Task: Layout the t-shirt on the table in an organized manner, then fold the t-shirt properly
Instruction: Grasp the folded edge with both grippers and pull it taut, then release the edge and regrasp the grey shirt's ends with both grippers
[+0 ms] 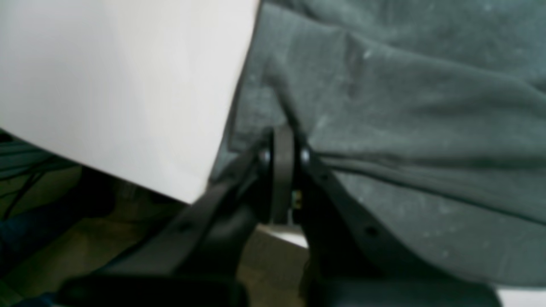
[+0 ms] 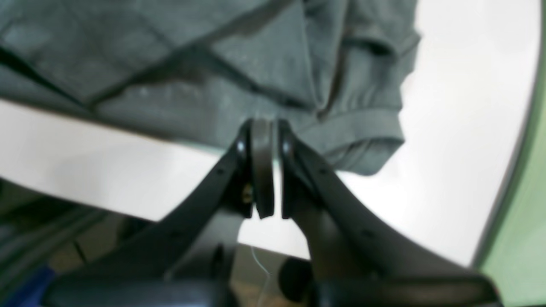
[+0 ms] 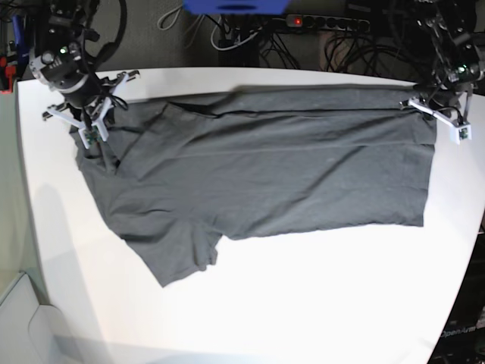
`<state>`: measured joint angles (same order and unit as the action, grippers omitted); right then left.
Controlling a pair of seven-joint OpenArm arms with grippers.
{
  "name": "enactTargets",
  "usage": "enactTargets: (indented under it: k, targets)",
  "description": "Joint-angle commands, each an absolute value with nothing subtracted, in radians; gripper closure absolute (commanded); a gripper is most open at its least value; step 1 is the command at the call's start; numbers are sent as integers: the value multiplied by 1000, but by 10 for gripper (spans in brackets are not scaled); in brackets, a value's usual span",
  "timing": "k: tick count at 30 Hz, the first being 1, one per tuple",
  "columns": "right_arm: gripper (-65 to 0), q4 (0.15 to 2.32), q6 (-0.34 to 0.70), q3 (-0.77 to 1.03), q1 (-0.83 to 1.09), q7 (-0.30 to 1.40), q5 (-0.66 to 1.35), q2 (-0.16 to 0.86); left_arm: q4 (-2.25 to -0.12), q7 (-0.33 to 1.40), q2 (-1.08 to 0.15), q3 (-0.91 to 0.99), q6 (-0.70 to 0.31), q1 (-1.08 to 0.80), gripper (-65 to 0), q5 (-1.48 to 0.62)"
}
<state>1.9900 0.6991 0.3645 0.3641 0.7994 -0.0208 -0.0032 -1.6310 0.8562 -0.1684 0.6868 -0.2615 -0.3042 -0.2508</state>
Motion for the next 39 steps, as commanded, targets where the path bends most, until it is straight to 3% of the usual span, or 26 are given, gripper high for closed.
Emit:
enactTargets:
  k: [1, 6, 8, 16, 20, 25, 33, 39]
  targets:
    - [-7, 2011, 698, 364, 355, 779, -10, 4, -1661, 843, -183, 694, -260, -302, -4, -255]
    - [-10, 2008, 698, 358, 259, 794, -13, 2, -1759, 845, -183, 696, -260, -289, -7, -252]
    - [-11, 2006, 698, 358, 179, 848, -15, 5, -1801, 851, -183, 696, -260, -289, -42, -255]
    - [-27, 1863, 698, 361, -168, 1050, -62, 21, -1896, 1070, -174, 748, -257, -148, -456, -246]
    - [-161, 1603, 698, 357, -332, 1053, -114, 50, -1910, 1113, -179, 751, -259, -91, -568, -246]
    - [-325, 1256, 698, 357, -478, 943, -122, 108, -1897, 1116, -183, 751, -259, -36, -609, -246]
    - [-331, 717, 698, 360, -690, 657, -127, 191, -1896, 1119, -182, 746, -254, 36, -611, -245]
    - [-333, 602, 698, 358, -705, 536, -125, 219, -1896, 1119, -182, 746, -254, 48, -611, -245]
